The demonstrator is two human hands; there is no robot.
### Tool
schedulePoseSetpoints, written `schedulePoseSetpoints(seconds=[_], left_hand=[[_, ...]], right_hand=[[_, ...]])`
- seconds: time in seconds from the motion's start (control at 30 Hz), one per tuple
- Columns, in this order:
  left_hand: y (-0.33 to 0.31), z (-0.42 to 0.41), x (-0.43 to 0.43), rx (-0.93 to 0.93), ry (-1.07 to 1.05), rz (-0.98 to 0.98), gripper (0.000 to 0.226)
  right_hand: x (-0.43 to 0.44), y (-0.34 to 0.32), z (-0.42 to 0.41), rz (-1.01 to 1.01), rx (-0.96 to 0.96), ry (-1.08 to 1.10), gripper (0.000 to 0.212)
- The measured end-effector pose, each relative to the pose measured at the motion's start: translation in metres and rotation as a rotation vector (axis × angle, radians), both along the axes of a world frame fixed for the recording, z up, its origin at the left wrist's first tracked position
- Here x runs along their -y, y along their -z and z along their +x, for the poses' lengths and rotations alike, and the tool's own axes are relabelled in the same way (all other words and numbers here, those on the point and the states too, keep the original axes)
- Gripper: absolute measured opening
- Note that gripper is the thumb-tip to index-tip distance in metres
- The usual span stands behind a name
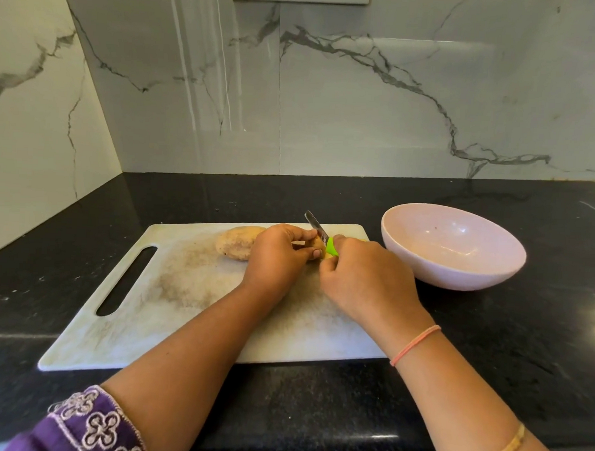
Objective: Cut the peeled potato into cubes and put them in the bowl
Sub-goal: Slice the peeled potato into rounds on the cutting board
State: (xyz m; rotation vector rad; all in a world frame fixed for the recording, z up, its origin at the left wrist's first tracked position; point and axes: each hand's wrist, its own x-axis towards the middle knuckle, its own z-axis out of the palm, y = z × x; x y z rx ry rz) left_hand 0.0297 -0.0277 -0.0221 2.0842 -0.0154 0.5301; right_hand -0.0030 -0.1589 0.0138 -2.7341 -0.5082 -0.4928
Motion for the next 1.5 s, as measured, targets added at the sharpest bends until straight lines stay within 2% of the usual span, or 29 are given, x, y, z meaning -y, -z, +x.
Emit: schedulePoseSetpoints(seconds=[0.23,0.6,0.9,1.13,1.2,1.3,1.5], left_hand=[[-0.002,0.000,-0.002,-0.019,-0.012,-0.030,0.030],[0.000,0.000,-0.003,-0.037,-0.054,-0.029,0.033],[0.000,-0.001,-0.004,-0.057,-0.045,-0.052,0.033],[-0.002,-0.002,-0.003,-0.076,-0.043,-0.070,0.033],[-0.002,-0.002,-0.003,-0.083,-0.047,-0.069,0.034],[-0.003,-0.003,-0.002,-0.085,-0.047,-0.039,0.033],[-0.004,-0.001,-0.003,-0.076,-0.056,0.030,0.029]], right_hand=[[-0.002,-0.002,-0.004,-0.062,0.003,-0.025,0.026],[0.004,0.002,-0.013,-0.076,-0.019,-0.035,0.029],[0.002,0.016,-0.020,-0.131,-0.010,-0.029,0.050],[0.001,0.019,-0.024,-0.168,-0.012,-0.046,0.054],[0.000,0.014,-0.023,-0.173,-0.030,-0.055,0.050],[-0.002,0.000,-0.024,-0.171,-0.081,-0.079,0.030],[-0.005,-0.028,-0.020,-0.194,-0.170,-0.062,0.005]])
